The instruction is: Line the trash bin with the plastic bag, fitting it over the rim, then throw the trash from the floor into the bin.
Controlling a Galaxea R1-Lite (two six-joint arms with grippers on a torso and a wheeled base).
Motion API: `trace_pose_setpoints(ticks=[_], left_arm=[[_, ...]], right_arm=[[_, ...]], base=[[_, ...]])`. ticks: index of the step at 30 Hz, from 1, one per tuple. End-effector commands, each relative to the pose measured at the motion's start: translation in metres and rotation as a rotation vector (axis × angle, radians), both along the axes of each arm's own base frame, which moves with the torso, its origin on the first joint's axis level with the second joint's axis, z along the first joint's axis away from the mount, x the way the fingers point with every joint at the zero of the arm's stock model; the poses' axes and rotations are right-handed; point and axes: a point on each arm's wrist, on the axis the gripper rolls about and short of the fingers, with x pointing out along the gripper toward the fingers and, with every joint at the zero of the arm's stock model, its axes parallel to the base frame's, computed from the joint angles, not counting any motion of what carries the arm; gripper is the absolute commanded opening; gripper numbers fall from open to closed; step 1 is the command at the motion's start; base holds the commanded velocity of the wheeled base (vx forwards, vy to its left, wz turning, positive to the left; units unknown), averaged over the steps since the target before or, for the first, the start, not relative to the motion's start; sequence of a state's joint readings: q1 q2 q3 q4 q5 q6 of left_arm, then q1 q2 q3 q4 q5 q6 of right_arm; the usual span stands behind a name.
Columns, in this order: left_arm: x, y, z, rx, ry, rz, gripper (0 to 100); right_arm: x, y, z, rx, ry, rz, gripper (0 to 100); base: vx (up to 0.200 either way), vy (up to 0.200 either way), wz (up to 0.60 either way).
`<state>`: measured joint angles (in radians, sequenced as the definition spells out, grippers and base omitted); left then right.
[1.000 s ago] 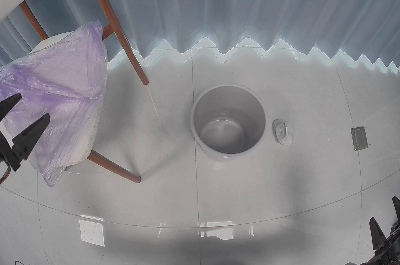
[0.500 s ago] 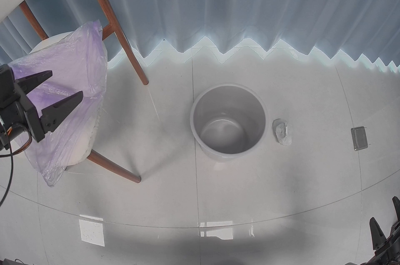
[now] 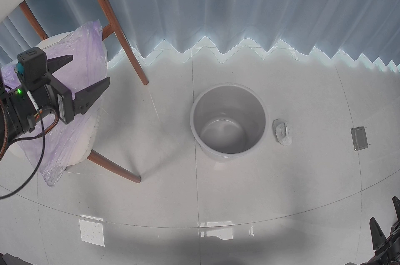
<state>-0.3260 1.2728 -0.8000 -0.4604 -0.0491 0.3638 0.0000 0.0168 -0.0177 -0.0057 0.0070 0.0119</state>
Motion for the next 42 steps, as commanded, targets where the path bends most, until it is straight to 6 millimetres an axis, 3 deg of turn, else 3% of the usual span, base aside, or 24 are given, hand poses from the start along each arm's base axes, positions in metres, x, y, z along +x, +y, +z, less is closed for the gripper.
trace_pose_setpoints(ticks=[1,5,15,20,25,29,41,42], left_arm=[[0.011,-0.018,0.008,0.002,-0.011,0.119,100],[0.017,-0.02,0.003,0.03,0.004,0.123,100],[0.025,-0.024,-0.018,0.298,-0.004,0.115,100],[0.024,-0.02,-0.031,0.4,0.01,0.117,100],[0.03,-0.002,-0.037,0.519,0.0,0.179,100],[0.037,0.008,-0.044,0.536,0.013,0.225,100],[0.058,0.002,-0.059,0.508,-0.028,0.241,100],[0.058,0.002,-0.059,0.508,-0.028,0.241,0]], right_arm=[[0.0,0.0,-0.005,-0.001,0.0,0.001,100],[0.0,0.0,-0.005,-0.001,0.0,0.001,100],[0.0,0.0,-0.005,-0.003,0.0,0.001,100],[0.0,0.0,-0.005,-0.003,0.0,0.001,100],[0.0,0.0,-0.005,-0.003,0.0,0.001,100],[0.0,0.0,-0.005,-0.003,0.0,0.001,100],[0.0,0.0,-0.005,-0.004,0.0,0.001,100],[0.0,0.0,-0.005,-0.004,0.0,0.001,100]], base=[[0.0,0.0,0.0],[0.0,0.0,0.0],[0.0,0.0,0.0],[0.0,0.0,0.0],[0.0,0.0,0.0],[0.0,0.0,0.0],[0.0,0.0,0.0],[0.0,0.0,0.0]])
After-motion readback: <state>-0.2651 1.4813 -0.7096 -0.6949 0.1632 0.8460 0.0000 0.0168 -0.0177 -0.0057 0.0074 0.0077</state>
